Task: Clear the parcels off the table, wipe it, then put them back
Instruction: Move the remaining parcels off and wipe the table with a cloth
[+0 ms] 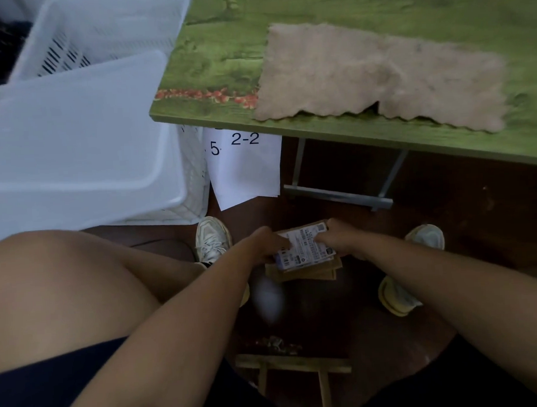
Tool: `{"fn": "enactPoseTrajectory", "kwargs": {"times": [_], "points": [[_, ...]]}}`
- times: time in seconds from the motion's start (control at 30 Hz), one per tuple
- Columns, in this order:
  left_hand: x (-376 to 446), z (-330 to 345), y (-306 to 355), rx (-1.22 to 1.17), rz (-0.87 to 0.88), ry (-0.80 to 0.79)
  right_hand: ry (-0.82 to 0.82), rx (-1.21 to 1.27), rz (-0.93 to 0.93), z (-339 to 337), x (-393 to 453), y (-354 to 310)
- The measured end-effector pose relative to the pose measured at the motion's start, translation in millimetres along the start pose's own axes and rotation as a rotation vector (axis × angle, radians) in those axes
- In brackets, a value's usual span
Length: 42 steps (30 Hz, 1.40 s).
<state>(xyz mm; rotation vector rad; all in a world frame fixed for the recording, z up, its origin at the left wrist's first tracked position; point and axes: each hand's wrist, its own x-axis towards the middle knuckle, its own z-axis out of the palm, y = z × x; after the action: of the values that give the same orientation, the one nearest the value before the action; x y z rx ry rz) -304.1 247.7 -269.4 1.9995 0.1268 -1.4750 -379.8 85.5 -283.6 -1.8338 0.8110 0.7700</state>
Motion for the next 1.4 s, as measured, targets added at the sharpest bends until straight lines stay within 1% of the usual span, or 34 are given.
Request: {"fn": "enactPoseTrajectory", "kwargs": {"times": [0.2, 0.27, 0.37, 0.4, 0.5, 0.53, 0.63, 0.73, 0.8, 0.87, 0.9, 0.93, 1.03, 1.13, 1.23, 1.3, 1.33, 1.4], "points": [[-3, 3, 0, 0.069, -0.036, 0.050, -0.043, -0.095, -0.031, 5, 10, 4], [-6, 3, 0, 0.143, -0.041, 0.062, -0.036, -0.155, -0.044, 4, 14, 6], [-9, 2, 5, 0.161, -0.021, 0.048, -0.013, -0.249, -0.064, 3, 12, 2], [-11, 2, 6, 0.226, -0.005, 0.062, 0.014, -0.292, -0.068, 3, 7, -2], [-20, -2, 14, 0.429, 0.093, 0.151, 0.107, -0.506, -0.124, 3, -19, -23], [-27, -3, 19, 0.502, 0.121, 0.168, 0.111, -0.585, -0.164, 3, -29, -31], [-54, -9, 38, 0.738, 0.300, 0.242, 0.057, -0.892, -0.284, 0, -72, -64], [-102, -17, 63, 0.762, 0.332, 0.283, 0.076, -1.131, -0.402, -8, -122, -94], [-133, -26, 74, 0.713, 0.363, 0.249, 0.131, -1.188, -0.506, -18, -159, -110], [-168, -34, 79, 0.644, 0.427, 0.195, 0.200, -1.165, -0.628, -31, -194, -121], [-186, -38, 81, 0.617, 0.447, 0.189, 0.256, -1.137, -0.683, -38, -209, -127], [-202, -40, 83, 0.605, 0.462, 0.223, 0.333, -1.097, -0.735, -44, -220, -131], [-247, -41, 98, 0.629, 0.580, 0.402, 0.622, -0.953, -0.843, -66, -247, -139], [-279, -32, 122, 0.527, 0.752, 0.581, 0.873, -0.789, -0.893, -89, -261, -140], [-294, -18, 150, 0.456, 0.909, 0.774, 1.073, -0.640, -0.960, -116, -260, -134], [-297, -9, 170, 0.418, 1.001, 0.867, 1.165, -0.638, -0.977, -134, -256, -127], [-297, -4, 180, 0.399, 1.037, 0.886, 1.202, -0.629, -0.953, -144, -252, -123], [-294, 7, 202, 0.375, 1.109, 0.864, 1.207, -0.582, -0.849, -166, -248, -114]]}}
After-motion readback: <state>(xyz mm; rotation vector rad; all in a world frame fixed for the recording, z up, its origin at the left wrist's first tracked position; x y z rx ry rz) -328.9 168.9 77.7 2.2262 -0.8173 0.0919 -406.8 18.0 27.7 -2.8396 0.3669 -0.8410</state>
